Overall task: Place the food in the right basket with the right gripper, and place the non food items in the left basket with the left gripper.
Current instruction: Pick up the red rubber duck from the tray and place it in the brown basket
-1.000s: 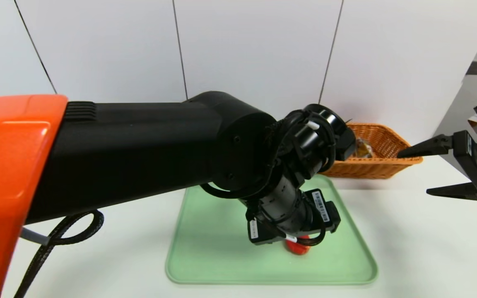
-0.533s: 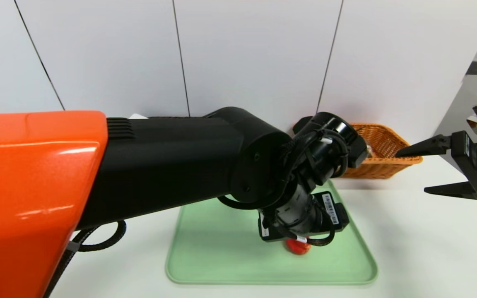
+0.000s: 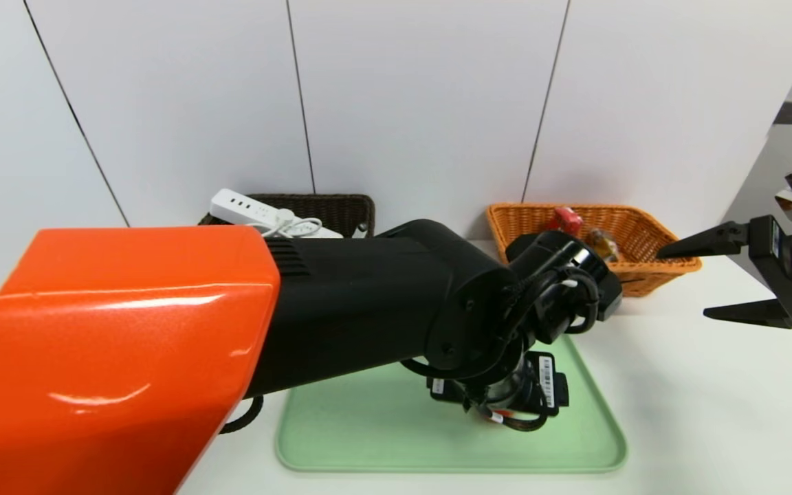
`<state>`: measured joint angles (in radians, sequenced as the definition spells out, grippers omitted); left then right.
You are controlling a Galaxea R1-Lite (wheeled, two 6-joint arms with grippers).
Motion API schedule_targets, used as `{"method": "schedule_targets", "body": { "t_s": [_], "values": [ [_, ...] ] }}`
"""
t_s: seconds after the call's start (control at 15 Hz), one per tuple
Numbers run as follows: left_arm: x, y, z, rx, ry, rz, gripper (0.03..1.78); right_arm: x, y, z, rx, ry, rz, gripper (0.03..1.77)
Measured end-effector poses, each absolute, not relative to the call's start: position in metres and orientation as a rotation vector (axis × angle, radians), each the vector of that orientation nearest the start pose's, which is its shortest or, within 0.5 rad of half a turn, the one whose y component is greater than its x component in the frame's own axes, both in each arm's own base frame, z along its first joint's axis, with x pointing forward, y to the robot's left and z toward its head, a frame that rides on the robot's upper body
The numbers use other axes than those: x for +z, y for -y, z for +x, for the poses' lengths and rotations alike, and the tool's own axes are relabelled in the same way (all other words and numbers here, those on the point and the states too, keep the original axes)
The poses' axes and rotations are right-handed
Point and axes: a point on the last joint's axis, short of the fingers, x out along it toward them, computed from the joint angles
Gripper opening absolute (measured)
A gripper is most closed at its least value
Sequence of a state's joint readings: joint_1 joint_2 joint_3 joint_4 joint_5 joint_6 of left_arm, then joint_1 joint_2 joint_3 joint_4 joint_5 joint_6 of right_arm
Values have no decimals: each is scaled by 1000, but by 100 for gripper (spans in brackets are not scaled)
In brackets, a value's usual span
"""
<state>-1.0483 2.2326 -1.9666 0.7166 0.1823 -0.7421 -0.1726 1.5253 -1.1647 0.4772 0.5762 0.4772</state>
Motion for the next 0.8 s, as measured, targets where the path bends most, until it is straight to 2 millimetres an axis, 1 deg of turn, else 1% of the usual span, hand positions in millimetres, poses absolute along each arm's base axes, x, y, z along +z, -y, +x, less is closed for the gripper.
{"method": "schedule_targets", "body": {
  "t_s": [0.33, 0.8],
  "values": [
    [169, 374, 218, -434, -1048, -40, 169, 234, 30, 240, 185, -874, 756, 171],
    [164, 379, 220, -441, -983, 33, 169, 234, 29, 239, 186, -875, 755, 171]
  ]
}}
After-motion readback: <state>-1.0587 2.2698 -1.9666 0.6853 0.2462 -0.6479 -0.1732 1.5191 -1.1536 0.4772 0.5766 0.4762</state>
